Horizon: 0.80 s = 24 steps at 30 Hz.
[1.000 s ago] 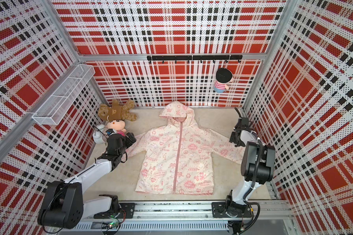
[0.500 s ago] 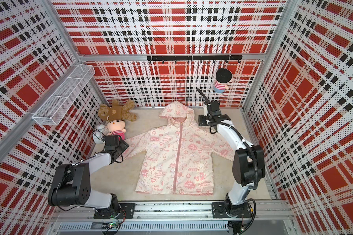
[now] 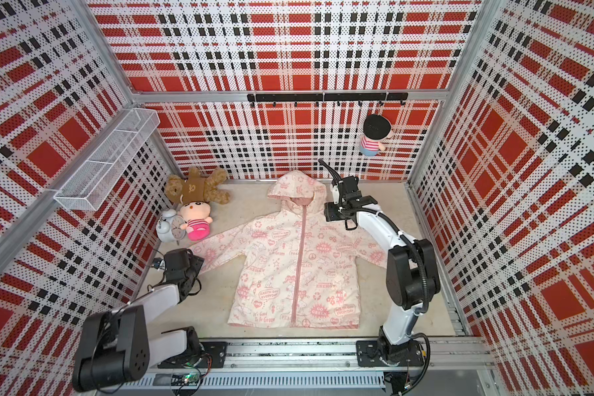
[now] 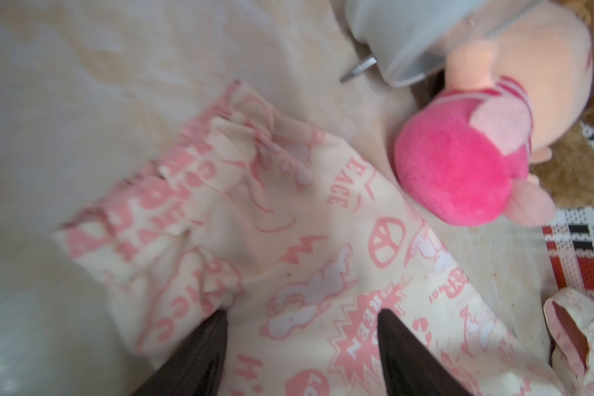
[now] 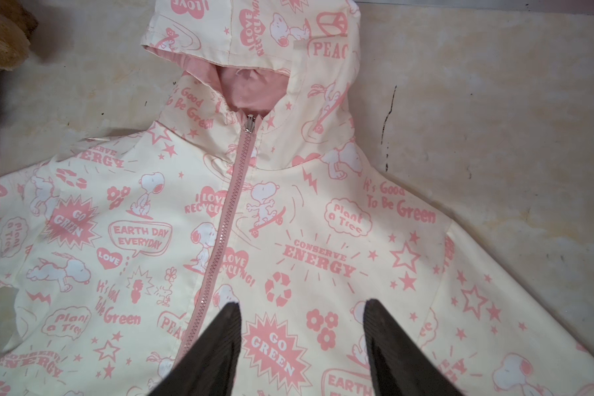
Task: Unzip the jacket
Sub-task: Flatten out the jacket at the center of the board.
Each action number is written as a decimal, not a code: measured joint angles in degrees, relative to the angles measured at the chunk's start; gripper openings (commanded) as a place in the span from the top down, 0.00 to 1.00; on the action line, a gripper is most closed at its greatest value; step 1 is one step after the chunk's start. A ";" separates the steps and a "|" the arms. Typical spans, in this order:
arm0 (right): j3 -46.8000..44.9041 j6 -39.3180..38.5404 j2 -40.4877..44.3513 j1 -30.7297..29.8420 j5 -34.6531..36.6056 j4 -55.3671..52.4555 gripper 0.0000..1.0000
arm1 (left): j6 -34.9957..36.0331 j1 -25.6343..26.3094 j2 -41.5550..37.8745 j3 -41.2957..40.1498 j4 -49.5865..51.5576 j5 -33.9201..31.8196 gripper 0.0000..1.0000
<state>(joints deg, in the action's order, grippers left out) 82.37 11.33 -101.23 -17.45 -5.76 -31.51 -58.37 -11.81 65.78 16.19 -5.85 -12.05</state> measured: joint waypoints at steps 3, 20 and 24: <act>-0.17 0.02 0.81 0.02 0.98 -1.09 0.38 | -2.67 -1.05 -9.60 -2.47 5.62 -4.04 0.27; 18.91 -2.08 -10.69 0.46 -1.60 -0.13 0.13 | 7.65 2.82 -18.16 7.21 10.67 -3.10 0.23; 32.83 -2.56 -23.76 0.92 -1.33 -2.14 0.13 | 13.88 12.22 -9.18 15.54 6.45 -4.87 0.23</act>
<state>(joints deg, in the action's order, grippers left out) 115.20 8.78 -124.99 -16.53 -7.09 -33.65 -44.49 0.40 56.60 31.73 0.60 -16.93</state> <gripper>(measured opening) 0.873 0.771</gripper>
